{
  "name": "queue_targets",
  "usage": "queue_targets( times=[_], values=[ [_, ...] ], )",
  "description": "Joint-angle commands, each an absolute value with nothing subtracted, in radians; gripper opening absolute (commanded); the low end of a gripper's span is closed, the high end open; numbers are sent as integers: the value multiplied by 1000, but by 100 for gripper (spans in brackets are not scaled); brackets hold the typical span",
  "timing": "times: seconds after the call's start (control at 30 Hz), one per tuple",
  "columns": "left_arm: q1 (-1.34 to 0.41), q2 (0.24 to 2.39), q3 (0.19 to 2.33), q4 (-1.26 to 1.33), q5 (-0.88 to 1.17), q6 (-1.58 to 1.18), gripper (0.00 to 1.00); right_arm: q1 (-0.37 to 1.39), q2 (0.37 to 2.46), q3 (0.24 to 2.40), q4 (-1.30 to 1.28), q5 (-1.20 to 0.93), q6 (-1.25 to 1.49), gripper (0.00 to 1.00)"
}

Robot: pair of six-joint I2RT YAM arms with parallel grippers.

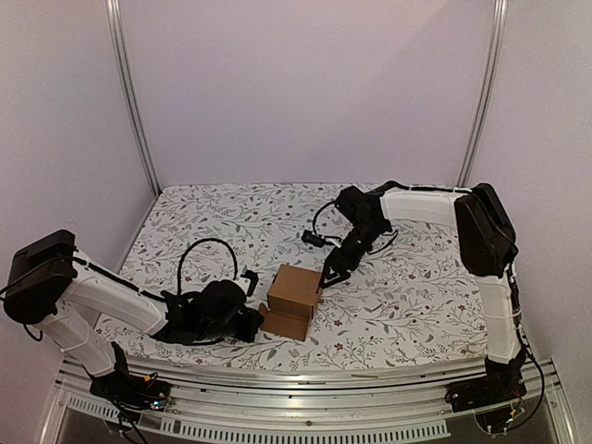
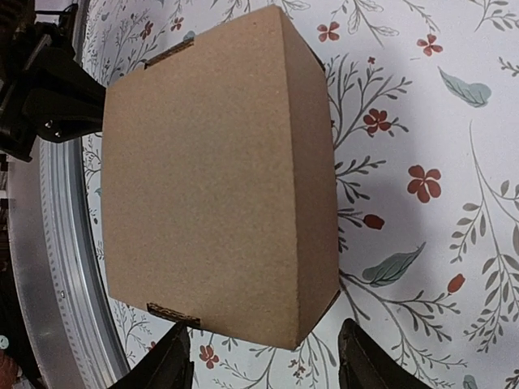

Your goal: Fold the paper box

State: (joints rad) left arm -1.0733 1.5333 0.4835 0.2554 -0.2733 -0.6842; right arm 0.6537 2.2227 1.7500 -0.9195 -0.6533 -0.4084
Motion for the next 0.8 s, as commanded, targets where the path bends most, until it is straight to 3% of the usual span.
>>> queue_targets(
  times=[0.0,0.33,0.6,0.77],
  values=[
    [-1085,1552,521,247,-271,-614,7,659,2150,1683,-936,-717,-397,59],
    [-1075,1597,557,221,-298,-418,0,689,2038,1578,-1006,-655,-434,59],
    [-1041,1637,582,230,-250,-254,0,684,1978,1689,-1032,-391,-483,62],
    [-1026,1657,610,225,-232,-219,0,687,2073,1778,-1014,-367,-412,62]
  ],
)
